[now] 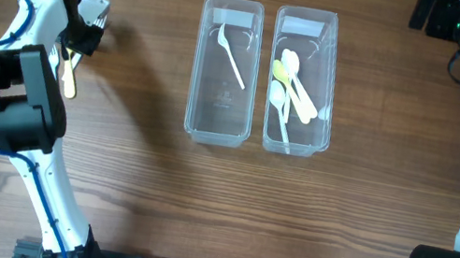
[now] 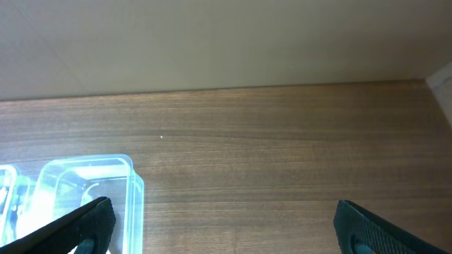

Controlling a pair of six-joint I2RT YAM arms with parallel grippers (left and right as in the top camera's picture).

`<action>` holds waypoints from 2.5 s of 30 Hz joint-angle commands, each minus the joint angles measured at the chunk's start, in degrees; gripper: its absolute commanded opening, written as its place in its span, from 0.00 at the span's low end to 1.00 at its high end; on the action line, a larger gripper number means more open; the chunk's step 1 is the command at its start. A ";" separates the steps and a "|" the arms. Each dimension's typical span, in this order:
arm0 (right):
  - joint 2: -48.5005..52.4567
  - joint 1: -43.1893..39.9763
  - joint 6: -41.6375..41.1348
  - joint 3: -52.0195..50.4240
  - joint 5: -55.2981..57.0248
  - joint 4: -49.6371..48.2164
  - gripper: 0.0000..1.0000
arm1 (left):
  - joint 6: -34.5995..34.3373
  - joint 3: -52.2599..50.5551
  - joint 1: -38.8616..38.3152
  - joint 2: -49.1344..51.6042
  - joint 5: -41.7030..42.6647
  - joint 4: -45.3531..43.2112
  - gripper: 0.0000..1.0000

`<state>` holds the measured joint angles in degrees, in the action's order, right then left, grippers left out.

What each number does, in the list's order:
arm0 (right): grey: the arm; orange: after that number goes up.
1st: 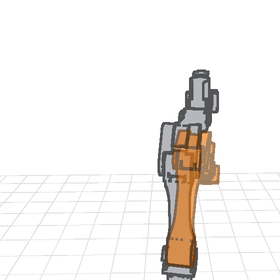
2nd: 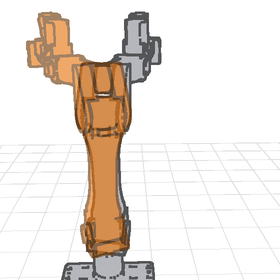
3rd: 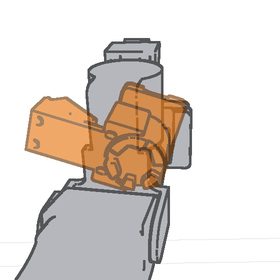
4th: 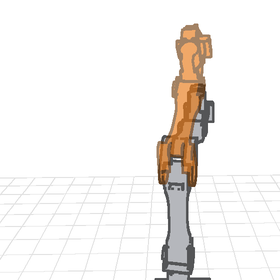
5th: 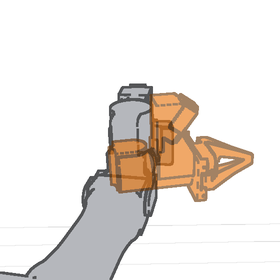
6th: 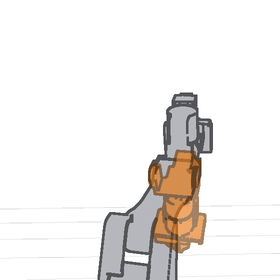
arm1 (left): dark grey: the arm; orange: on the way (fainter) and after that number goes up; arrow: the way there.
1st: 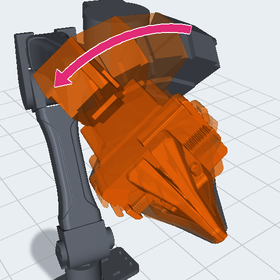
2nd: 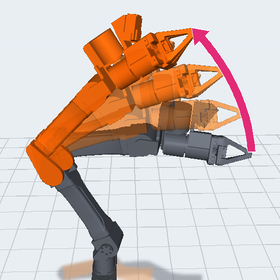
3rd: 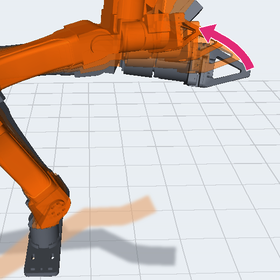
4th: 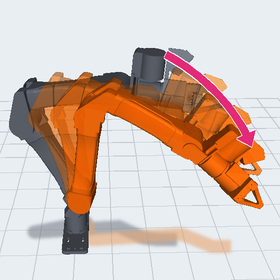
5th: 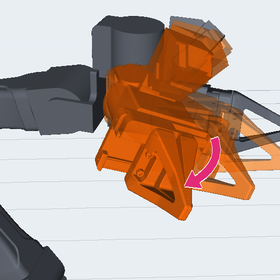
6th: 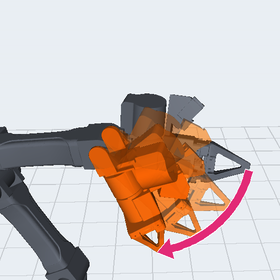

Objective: Pack container

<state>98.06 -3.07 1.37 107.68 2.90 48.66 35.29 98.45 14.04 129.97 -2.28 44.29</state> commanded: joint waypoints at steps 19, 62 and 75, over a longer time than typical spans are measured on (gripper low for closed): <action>0.39 -0.17 0.13 -0.17 0.96 -0.15 1.00 | -9.01 -0.13 -1.60 -12.87 -0.11 -1.44 0.13; 0.39 -0.17 0.13 -0.17 0.98 -0.17 0.99 | -51.23 -0.20 -10.71 -14.86 -0.33 16.20 0.52; 0.39 -0.17 0.13 -0.17 0.98 -0.15 1.00 | -58.49 -1.95 -6.69 -6.43 0.28 14.25 0.42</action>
<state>98.06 -3.07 1.37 107.68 2.87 48.66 -20.71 96.95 5.98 122.83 -2.92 58.67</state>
